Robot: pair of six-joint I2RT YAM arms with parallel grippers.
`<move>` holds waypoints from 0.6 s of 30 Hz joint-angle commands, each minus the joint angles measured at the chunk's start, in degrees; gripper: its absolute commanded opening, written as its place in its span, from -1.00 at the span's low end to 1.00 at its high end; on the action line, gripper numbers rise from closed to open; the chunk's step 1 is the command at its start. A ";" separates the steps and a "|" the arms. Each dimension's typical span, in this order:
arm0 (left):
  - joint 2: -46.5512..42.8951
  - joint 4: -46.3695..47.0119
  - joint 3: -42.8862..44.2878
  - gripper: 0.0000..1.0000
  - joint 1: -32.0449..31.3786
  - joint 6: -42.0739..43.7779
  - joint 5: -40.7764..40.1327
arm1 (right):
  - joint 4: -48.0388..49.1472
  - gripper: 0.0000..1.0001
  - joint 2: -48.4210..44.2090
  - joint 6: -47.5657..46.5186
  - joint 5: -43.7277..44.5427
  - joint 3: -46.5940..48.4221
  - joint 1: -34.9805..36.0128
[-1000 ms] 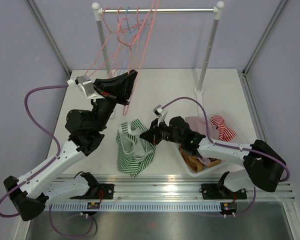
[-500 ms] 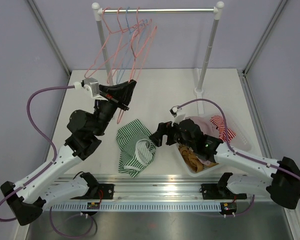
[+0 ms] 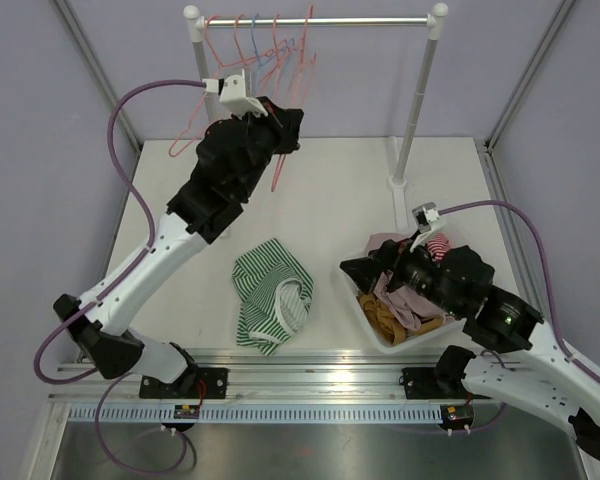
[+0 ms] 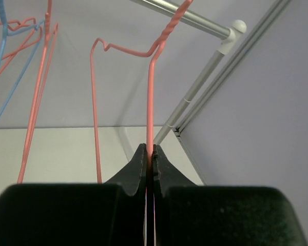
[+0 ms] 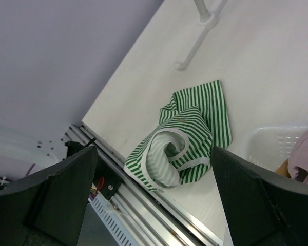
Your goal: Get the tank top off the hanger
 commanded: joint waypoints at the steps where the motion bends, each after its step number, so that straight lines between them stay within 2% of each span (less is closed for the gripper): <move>1: 6.07 -4.08 8.85 -1.00 2.00 -4.82 -2.34 | -0.85 0.99 -3.36 0.98 -3.79 -0.45 0.38; 10: 23.93 -9.15 31.59 -1.00 5.52 -8.69 -3.19 | -2.87 0.99 -5.64 0.81 -5.29 -1.32 0.46; 13: 27.89 -11.35 35.31 -1.00 6.22 -9.92 -3.64 | -2.78 0.99 -6.09 1.16 -5.55 -2.82 0.38; 18: 26.16 -11.02 30.68 -1.00 6.31 -11.50 -4.61 | -2.87 0.99 -6.09 0.55 -5.38 -4.66 0.46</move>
